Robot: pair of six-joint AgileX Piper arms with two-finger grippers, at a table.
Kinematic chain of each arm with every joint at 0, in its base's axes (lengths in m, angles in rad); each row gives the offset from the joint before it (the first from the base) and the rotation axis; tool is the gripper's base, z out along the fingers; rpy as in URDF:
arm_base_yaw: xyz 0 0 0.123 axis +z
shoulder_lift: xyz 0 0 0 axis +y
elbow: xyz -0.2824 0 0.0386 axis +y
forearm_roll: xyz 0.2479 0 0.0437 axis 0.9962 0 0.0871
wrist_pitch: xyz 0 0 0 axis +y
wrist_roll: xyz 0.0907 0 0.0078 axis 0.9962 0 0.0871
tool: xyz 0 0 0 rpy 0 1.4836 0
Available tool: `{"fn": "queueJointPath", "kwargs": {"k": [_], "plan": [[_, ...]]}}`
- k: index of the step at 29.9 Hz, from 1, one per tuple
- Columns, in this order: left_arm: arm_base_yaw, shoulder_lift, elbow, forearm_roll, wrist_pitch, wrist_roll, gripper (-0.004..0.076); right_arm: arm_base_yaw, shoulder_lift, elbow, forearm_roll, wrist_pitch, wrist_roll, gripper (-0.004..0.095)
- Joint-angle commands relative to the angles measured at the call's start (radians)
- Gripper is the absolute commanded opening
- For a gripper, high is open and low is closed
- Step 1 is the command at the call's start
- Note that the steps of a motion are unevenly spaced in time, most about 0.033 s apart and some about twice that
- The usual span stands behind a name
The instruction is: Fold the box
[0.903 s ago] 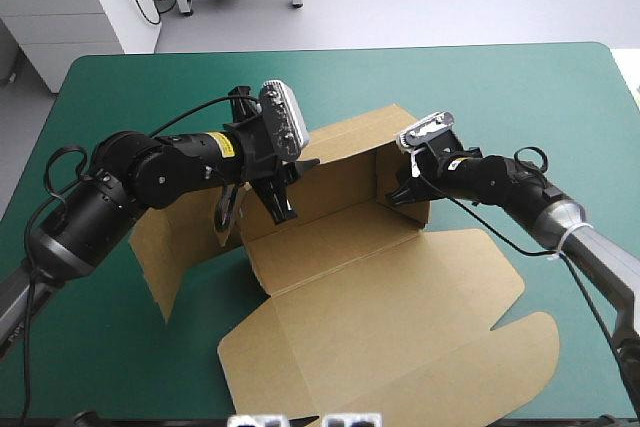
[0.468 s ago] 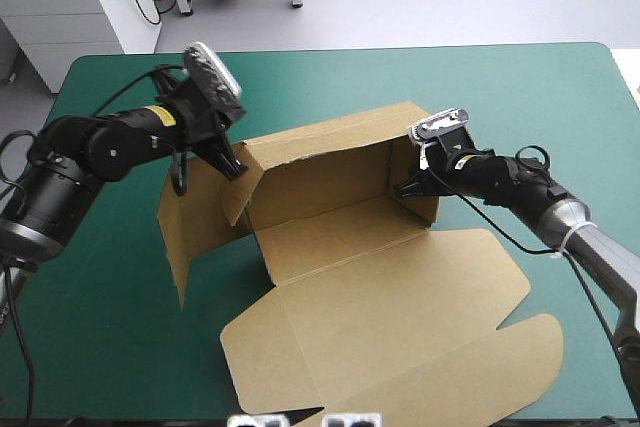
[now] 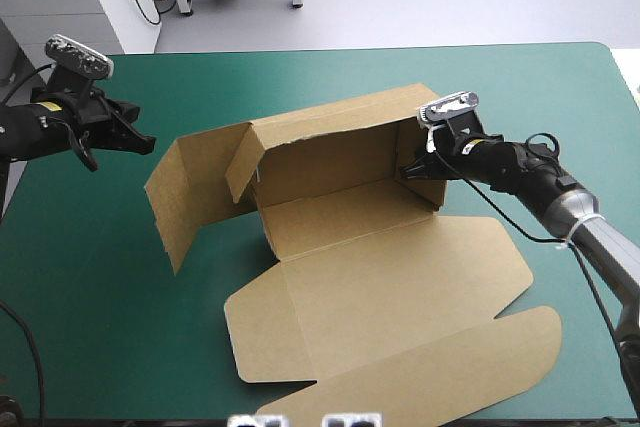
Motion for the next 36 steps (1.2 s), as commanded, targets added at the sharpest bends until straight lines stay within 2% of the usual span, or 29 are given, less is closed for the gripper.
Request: {"fn": "queueJointPath", "kwargs": {"k": [1, 10, 16, 20, 24, 28, 36], "plan": [[0.041, -0.034, -0.027, -0.072, 0.014, -0.012, -0.0008, -0.006, -0.043, -0.063, 0.024, -0.055, 0.036, -0.0014], [0.061, -0.034, 0.061, -0.065, 0.014, -0.012, -0.0008, -0.013, -0.043, -0.075, 0.024, -0.019, 0.039, -0.0014], [0.061, -0.034, 0.067, -0.058, 0.009, -0.01, -0.0009, -0.013, -0.044, -0.109, 0.02, 0.071, 0.039, -0.0014], [0.061, -0.034, 0.067, -0.057, 0.009, -0.01, -0.0009, -0.013, -0.044, -0.193, -0.023, 0.181, 0.06, -0.0014], [0.061, -0.036, 0.067, -0.057, 0.013, -0.01, -0.0009, -0.013, -0.043, -0.295, -0.141, 0.365, 0.163, -0.0014], [0.061, -0.048, 0.067, -0.057, 0.008, -0.01, -0.0009, -0.013, -0.043, -0.373, -0.215, 0.494, 0.215, -0.0014], [0.061, -0.125, 0.067, 0.003, -0.004, -0.024, -0.0009, -0.013, -0.039, -0.431, -0.263, 0.636, 0.259, -0.0014]]}}
